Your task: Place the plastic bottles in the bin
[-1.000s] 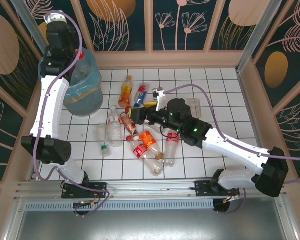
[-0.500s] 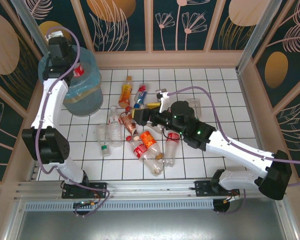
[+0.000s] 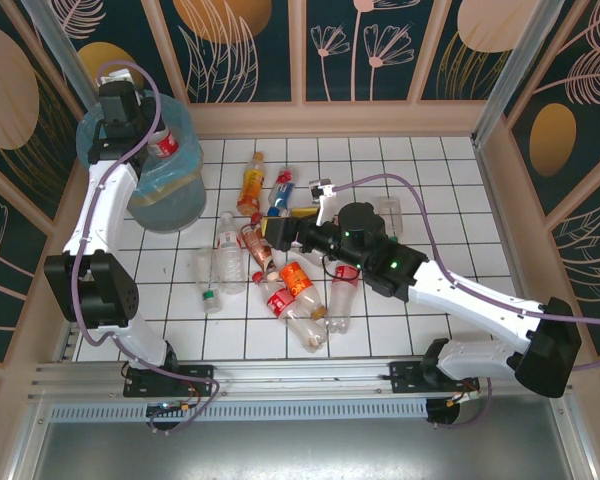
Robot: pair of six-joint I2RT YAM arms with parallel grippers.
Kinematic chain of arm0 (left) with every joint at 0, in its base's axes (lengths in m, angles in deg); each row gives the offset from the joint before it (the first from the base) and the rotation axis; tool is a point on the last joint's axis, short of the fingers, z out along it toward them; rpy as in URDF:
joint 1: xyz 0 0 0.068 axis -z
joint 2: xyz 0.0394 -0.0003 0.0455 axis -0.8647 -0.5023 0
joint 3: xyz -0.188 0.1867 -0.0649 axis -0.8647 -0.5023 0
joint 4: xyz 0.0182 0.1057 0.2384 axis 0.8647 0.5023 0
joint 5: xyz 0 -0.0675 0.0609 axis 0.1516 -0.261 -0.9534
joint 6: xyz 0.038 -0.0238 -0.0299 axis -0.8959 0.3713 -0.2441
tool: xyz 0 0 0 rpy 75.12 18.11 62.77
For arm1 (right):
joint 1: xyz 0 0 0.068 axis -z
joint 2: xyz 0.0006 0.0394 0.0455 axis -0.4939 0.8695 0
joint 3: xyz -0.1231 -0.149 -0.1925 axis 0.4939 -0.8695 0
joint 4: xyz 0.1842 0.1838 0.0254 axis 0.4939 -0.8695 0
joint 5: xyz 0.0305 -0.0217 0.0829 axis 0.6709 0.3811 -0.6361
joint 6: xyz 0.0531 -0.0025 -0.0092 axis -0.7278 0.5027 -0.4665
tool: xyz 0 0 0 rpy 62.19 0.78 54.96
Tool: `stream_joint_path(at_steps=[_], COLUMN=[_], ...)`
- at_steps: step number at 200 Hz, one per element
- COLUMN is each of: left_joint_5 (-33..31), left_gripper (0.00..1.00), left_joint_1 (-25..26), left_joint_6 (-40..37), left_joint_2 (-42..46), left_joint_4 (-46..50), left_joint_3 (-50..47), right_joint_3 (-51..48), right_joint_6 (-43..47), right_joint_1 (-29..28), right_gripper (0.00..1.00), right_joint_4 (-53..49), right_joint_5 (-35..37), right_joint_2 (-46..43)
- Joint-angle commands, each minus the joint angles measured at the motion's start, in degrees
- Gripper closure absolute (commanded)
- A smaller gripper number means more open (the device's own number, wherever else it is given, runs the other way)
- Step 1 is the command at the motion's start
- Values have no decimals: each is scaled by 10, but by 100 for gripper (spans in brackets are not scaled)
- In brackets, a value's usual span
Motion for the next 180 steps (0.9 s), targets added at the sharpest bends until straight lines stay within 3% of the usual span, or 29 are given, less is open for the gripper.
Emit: stream_joint_path(at_steps=[1,137,180], left_joint_5=[14,23,41], left_gripper=[42,44,44], left_joint_1=[-3,-3,-3], left_joint_6=[7,11,20], left_joint_2=[4,44,92], left_joint_4=[-19,-16,-14], left_joint_3=[-6,-4,-10], right_joint_3=[-3,7,49], right_joint_6=[-11,-10,56], right_joint_1=[-5,-11,-10], right_gripper=[1,4,5], right_joint_4=[21,-2,-91], right_joint_5=[8,12,38], right_joint_2=[5,9,20])
